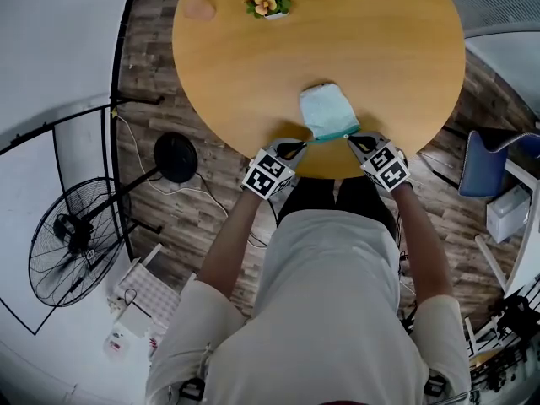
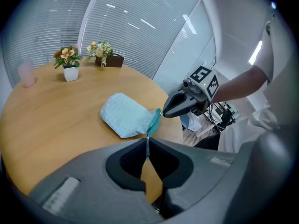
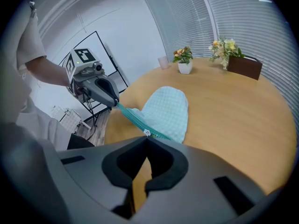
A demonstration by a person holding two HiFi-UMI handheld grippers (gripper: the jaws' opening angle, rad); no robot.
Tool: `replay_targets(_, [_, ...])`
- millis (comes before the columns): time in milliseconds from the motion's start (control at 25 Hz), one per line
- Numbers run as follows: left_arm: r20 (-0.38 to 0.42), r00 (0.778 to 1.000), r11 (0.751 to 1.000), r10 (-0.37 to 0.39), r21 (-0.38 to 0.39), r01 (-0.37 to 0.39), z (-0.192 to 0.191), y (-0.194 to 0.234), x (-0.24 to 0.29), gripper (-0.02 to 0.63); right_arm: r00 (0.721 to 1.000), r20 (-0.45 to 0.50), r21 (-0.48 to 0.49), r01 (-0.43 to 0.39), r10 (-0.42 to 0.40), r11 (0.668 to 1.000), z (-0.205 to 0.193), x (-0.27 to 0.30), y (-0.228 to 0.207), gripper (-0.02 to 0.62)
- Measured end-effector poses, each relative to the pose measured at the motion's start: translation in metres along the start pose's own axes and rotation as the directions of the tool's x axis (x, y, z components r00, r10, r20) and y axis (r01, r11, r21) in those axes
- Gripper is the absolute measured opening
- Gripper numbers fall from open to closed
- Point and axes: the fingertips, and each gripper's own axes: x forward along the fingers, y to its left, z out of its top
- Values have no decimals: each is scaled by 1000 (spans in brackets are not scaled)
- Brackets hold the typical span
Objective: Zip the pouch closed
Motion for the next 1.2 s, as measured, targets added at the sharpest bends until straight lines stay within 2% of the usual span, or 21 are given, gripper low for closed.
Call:
replay_targets(200, [-2,999,998,53,-41,-53,-9,16,-6,29,999,-19,39,28,-28,999,-10,-3,-8,3])
replay_targets(360, [17,998,989,67,-130,-64,-16,27,-7,29,1000,10,164,16,-18,986,-16,-4,-13,3])
replay_targets(480, [10,998,989,65,-130,-63,-21,23,-2,29,999,3,201,31,-32,979,-20,0,-15,3])
replay_targets(800, [-23,998,994,52,-100,-54,-39,12,14,31,987,-113,184,130,-110,974,-48,22,-16,8])
replay_targets(880, [-12,998,992,67,-107,-67,-38,12,11,31,985,-110,181,150,-131,972,-47,21,-15,12])
replay_targets(1000, [16,996,990,91,-113,-88,-33,10,3,74,984,-94,193,170,-154,966,-44,12,-12,71])
replay_targets(1200, [81,989,985,120,-131,-109,-17,5,-18,83,984,-50,193,180,-173,965,-29,-12,-2,69])
